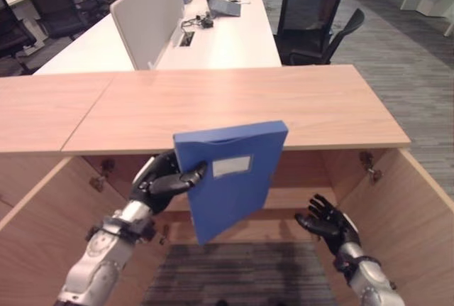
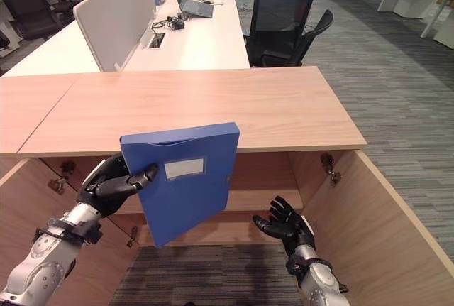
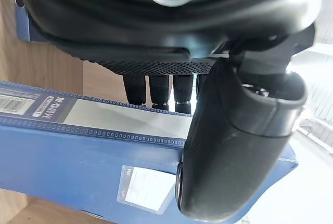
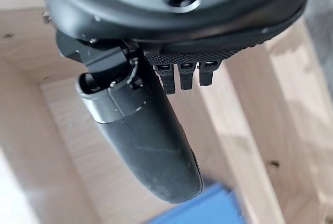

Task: Put the empty folder in the office cabinet

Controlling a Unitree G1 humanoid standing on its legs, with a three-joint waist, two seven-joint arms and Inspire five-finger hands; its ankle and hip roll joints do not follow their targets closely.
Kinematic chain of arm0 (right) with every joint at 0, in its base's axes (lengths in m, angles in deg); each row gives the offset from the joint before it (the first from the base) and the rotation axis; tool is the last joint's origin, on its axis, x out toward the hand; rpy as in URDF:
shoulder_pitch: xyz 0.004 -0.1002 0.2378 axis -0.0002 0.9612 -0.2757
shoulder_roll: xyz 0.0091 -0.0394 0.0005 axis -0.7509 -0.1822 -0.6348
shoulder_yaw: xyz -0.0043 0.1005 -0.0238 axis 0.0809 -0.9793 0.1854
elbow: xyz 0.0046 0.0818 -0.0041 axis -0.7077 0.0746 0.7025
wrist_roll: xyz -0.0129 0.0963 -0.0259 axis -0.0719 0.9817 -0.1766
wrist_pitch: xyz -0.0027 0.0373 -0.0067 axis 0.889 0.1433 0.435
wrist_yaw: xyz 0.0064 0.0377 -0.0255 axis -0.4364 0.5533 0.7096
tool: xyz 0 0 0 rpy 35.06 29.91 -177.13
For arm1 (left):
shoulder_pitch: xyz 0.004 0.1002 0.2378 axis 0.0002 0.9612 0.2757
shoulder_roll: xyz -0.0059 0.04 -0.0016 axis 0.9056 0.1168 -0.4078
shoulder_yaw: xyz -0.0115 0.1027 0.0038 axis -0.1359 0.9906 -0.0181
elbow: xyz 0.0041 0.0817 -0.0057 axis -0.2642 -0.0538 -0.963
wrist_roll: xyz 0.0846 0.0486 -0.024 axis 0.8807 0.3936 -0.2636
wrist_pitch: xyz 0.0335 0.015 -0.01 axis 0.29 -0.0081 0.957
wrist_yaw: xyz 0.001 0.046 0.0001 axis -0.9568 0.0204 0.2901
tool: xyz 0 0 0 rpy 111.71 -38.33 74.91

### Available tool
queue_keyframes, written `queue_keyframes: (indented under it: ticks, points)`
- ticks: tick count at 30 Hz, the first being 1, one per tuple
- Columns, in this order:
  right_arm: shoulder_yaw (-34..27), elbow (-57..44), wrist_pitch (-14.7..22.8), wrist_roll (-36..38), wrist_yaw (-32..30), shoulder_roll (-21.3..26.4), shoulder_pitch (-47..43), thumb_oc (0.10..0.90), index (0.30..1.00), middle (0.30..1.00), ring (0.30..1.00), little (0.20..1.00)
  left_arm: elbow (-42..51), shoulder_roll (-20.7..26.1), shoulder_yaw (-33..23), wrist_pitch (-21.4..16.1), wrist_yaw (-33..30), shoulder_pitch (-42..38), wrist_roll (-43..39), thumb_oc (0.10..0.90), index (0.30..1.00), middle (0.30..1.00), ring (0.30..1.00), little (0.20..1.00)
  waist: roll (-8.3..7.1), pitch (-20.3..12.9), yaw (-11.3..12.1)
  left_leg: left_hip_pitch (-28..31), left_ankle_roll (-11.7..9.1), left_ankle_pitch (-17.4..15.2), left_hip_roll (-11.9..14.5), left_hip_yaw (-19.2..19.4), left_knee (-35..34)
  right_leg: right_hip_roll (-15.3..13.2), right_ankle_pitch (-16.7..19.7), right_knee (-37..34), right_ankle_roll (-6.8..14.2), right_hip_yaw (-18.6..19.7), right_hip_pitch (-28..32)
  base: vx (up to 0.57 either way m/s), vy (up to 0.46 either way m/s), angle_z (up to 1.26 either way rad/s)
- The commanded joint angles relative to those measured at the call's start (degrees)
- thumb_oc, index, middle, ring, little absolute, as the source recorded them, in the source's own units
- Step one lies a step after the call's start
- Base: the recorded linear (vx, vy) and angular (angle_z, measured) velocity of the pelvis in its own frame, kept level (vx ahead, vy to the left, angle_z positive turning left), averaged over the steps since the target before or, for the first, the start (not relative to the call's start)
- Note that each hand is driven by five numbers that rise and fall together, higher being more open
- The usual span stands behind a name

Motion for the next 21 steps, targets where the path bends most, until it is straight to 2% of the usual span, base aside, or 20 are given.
queue_keyframes:
  ticks: [1, 2, 10, 21]
  points:
    - [0.03, -7.25, 2.54, 4.7, 4.9, 2.7, -5.39, 0.8, 0.9, 0.9, 0.9, 0.9, 2.72, -0.15, -5.72, -5.34, 3.21, -7.79, -0.26, 0.4, 0.3, 0.3, 0.3, 0.3, -0.66, -0.67, -0.42, 4.01, -2.28, -8.53, 1.6, -1.34, 0.03, -3.85, -6.21, 1.26, 5.73, -1.02, 3.0, 0.0, 0.0, 0.0]
    - [1.62, -9.51, 1.64, 7.84, 7.1, 2.32, -5.64, 0.8, 0.9, 0.9, 0.9, 0.9, 2.75, -0.17, -5.63, -5.25, 3.69, -8.26, -0.02, 0.4, 0.3, 0.3, 0.3, 0.3, -0.68, -0.7, -0.48, 4.07, -2.32, -8.51, 1.62, -1.32, 0.03, -3.88, -6.18, 1.32, 5.71, -0.95, 3.05, 0.0, 0.0, 0.0]
    - [5.63, -16.44, -0.76, 12.6, 13.22, 4.0, -6.51, 0.8, 0.9, 0.9, 0.9, 0.9, 3.38, 1.09, -4.55, -4.39, 6.82, -9.39, -0.59, 0.4, 0.3, 0.3, 0.3, 0.3, -0.61, -0.92, -0.64, 4.18, -2.48, -8.37, 1.83, -1.47, 0.03, -3.86, -6.32, 1.53, 5.72, -0.94, 3.18, 0.0, 0.0, 0.0]
    - [8.16, -20.74, -0.11, 13.65, 15.44, 5.14, -11.52, 0.8, 0.9, 0.9, 0.9, 0.9, 5.29, 3.35, -1.49, -2.71, 10.57, -10.32, -1.03, 0.4, 0.3, 0.3, 0.3, 0.3, -0.57, -1.22, -0.5, 4.05, -2.48, -8.21, 1.96, -1.49, 0.03, -3.82, -6.27, 1.51, 5.73, -1.05, 3.14, 0.0, 0.0, 0.0]
